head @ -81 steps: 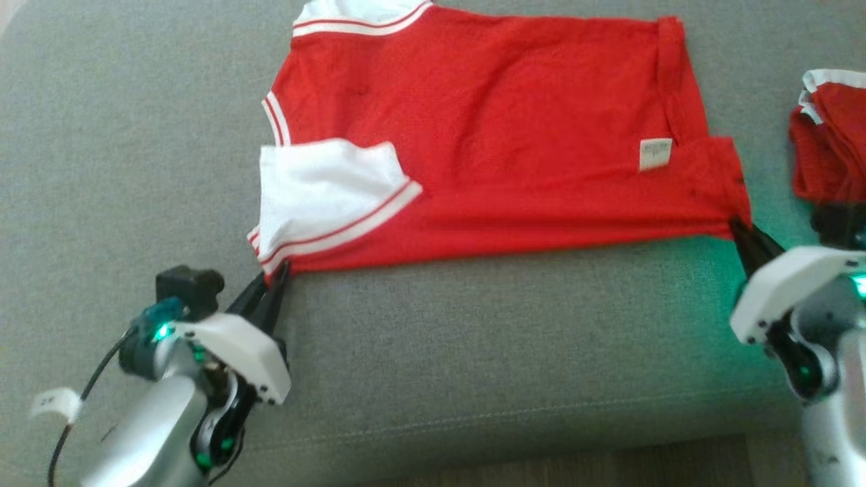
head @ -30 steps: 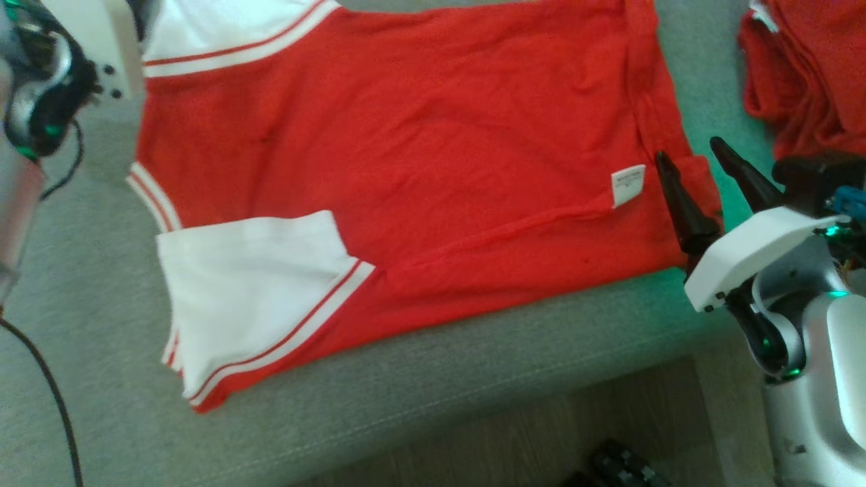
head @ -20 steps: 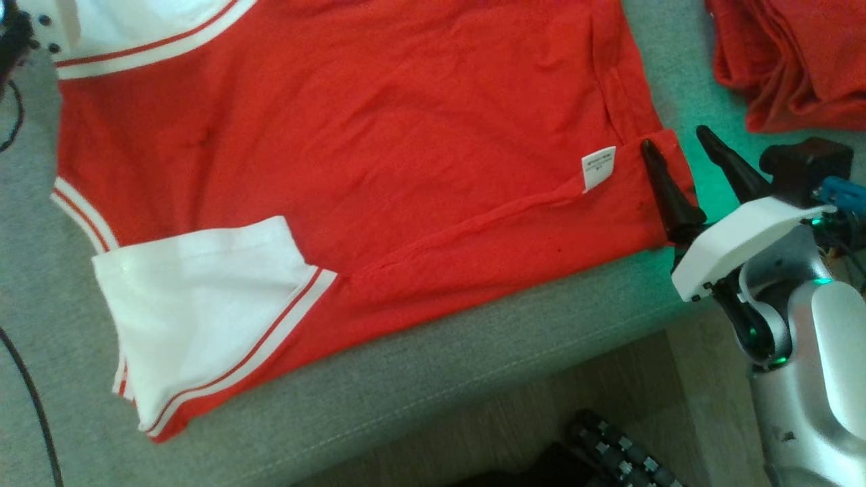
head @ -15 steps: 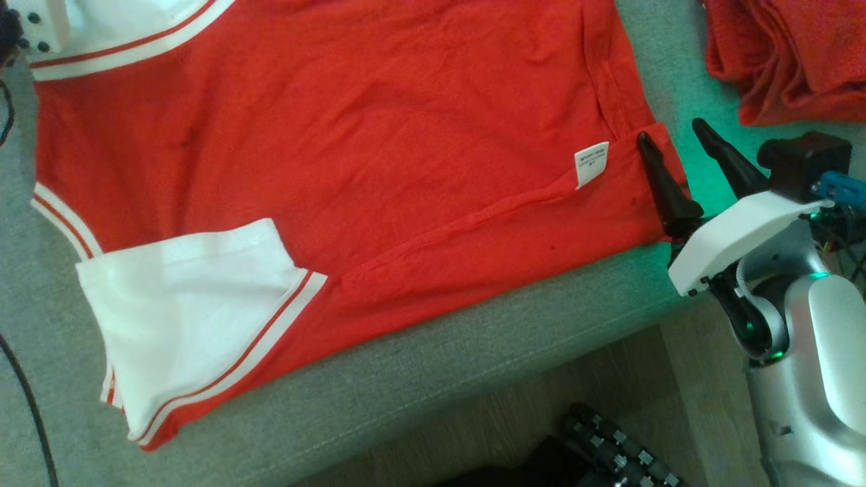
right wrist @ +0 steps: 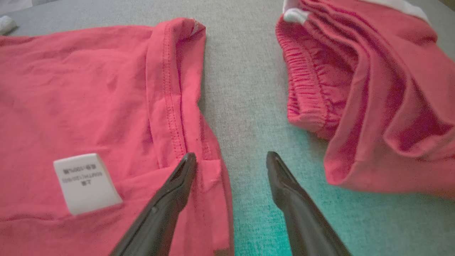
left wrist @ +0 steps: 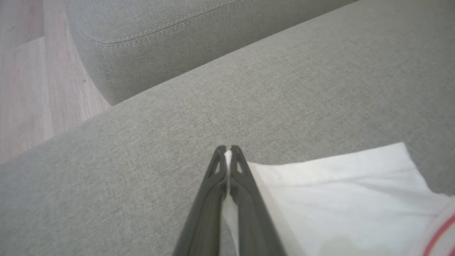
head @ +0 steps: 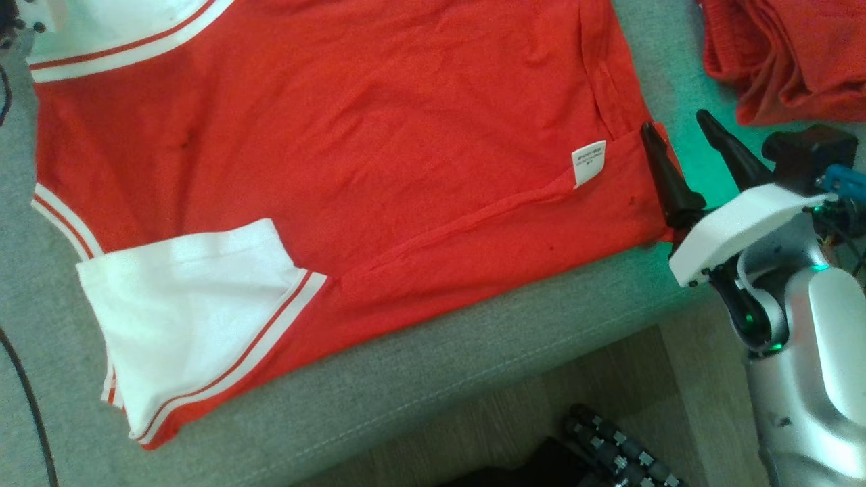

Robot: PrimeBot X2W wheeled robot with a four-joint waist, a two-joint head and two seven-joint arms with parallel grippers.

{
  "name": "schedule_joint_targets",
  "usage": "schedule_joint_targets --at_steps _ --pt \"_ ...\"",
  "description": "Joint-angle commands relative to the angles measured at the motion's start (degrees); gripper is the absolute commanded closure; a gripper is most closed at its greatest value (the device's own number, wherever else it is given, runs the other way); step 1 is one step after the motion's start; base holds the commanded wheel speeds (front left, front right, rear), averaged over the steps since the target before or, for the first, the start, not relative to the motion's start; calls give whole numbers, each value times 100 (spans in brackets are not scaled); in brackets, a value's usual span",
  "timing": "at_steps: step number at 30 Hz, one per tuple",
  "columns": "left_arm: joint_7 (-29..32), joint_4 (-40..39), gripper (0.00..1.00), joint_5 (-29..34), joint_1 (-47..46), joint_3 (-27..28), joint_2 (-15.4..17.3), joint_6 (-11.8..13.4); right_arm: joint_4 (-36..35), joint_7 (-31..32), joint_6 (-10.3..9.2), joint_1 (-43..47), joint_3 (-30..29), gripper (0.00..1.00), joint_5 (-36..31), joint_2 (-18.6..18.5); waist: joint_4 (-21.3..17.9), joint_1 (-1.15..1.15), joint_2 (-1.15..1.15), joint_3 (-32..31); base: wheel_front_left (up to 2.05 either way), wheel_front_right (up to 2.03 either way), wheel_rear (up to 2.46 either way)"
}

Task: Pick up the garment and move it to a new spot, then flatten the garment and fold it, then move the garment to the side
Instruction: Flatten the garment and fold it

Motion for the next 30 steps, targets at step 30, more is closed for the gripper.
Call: schedule_joint_targets --at_steps 30 --pt "-318 -732 100 -730 -427 -789 407 -35 4084 1609 -2 -4295 -13 0 1160 407 468 0 0 -113 0 0 0"
